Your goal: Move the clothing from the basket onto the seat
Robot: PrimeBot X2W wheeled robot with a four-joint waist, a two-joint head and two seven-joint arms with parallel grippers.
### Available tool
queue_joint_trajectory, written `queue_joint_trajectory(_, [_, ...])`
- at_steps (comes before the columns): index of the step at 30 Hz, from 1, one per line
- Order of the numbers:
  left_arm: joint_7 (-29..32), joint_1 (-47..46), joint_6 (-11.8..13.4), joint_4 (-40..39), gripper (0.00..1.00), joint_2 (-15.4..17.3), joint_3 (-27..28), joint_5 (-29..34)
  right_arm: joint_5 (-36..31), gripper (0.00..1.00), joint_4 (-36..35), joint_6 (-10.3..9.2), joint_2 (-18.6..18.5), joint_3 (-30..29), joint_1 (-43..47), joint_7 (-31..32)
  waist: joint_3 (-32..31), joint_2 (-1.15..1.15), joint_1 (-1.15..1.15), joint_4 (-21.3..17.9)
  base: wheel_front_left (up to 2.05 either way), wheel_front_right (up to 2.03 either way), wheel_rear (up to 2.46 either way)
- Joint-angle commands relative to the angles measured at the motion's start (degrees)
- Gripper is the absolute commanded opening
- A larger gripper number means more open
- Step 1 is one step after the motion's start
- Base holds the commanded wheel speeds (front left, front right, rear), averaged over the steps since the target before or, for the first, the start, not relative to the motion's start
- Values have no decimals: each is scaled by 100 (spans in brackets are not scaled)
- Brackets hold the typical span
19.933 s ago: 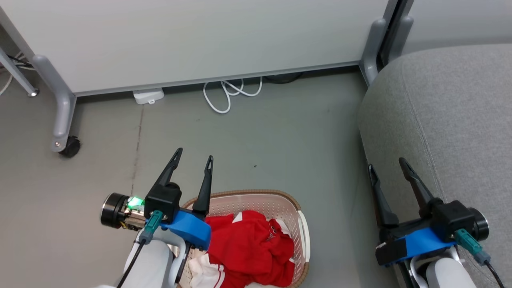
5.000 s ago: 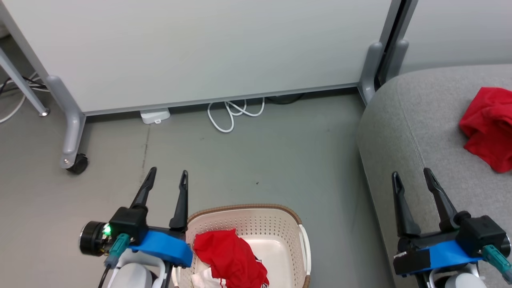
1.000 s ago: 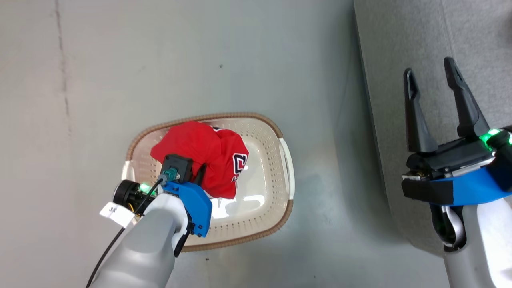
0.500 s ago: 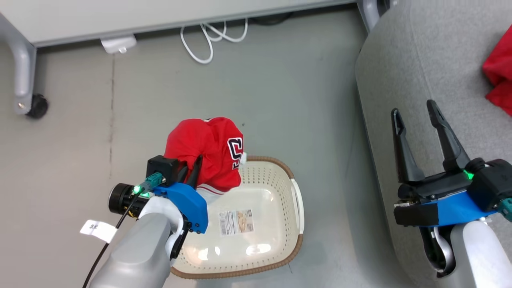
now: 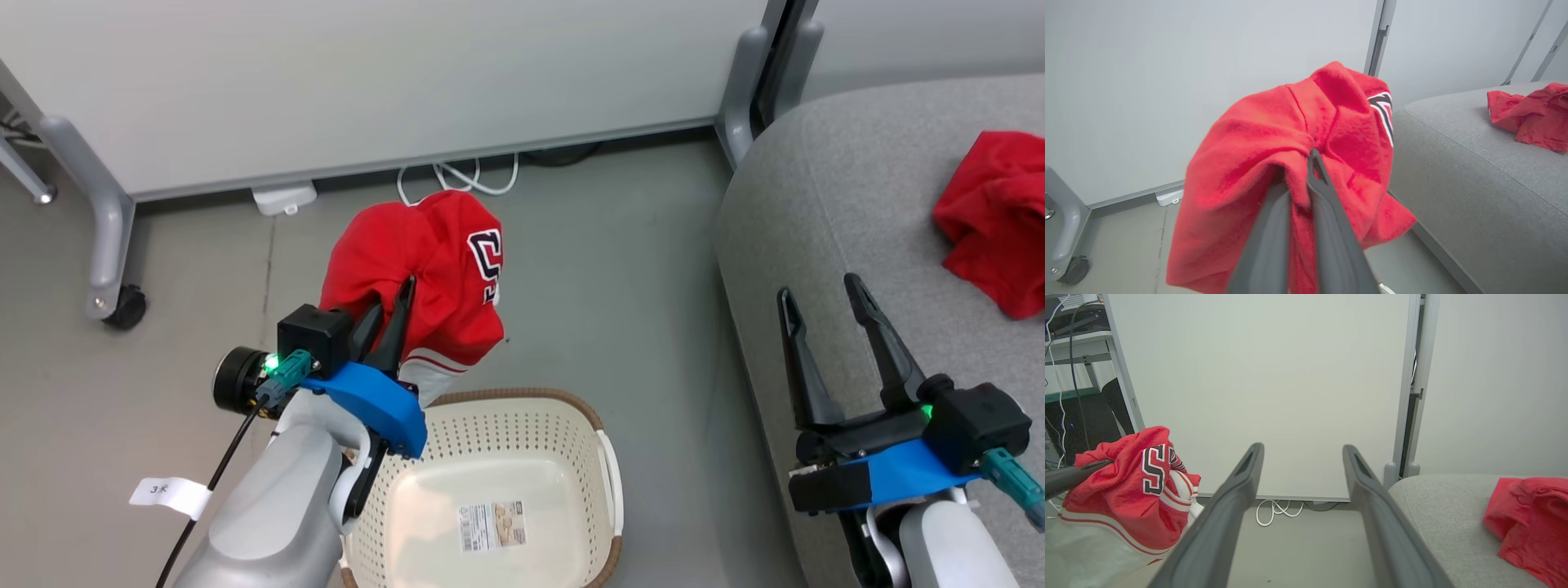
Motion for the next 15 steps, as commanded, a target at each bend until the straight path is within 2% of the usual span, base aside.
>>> queue_joint_trajectory(1, [-29, 62, -32, -153, 0, 9, 66, 71, -17, 100, 20, 3, 29, 13, 109, -1, -174, -1, 1, -11, 0, 0, 0])
queue_joint_trajectory(15, [22, -94, -157, -966, 0, -133, -14, 262, -50, 100, 94, 3, 162, 55, 422, -1, -609, -1, 1, 8, 0, 0, 0])
